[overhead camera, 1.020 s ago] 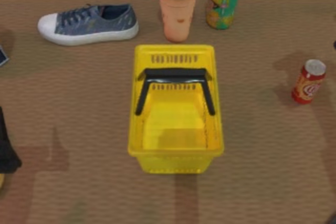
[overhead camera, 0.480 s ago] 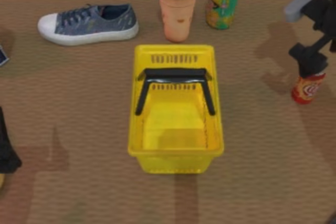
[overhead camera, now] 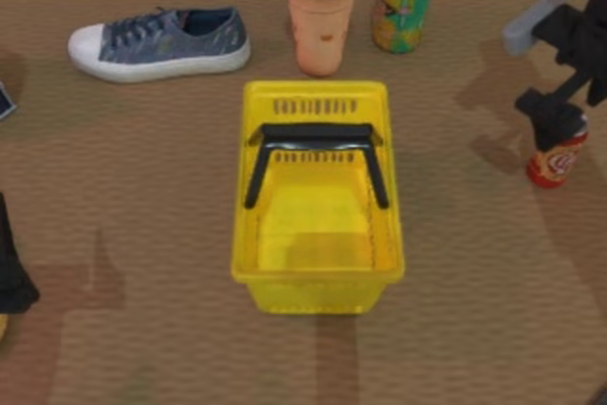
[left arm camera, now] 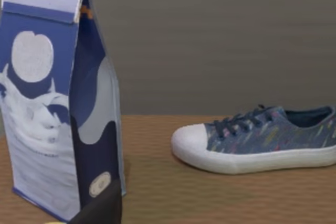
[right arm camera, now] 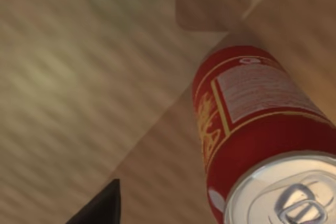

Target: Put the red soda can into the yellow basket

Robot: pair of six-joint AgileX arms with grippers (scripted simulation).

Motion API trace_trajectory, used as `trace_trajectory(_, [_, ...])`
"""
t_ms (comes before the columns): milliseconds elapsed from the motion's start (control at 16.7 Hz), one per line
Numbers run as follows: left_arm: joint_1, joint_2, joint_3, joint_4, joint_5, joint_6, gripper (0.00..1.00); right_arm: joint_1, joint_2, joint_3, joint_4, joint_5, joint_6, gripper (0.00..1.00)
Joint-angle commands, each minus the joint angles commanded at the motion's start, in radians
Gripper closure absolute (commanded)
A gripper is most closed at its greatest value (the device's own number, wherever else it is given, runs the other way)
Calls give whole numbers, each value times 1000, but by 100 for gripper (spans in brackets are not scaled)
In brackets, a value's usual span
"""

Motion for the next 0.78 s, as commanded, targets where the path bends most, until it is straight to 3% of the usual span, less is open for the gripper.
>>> trace_trajectory(480, [0,0,0,0,0,0,0,7,39,-129,167,0,0,0])
trace_trajectory(720, [0,0,0,0,0,0,0,7,40,-133,172,0,0,0])
trace_trajectory(780, [0,0,0,0,0,0,0,7,40,-133,172,0,0,8])
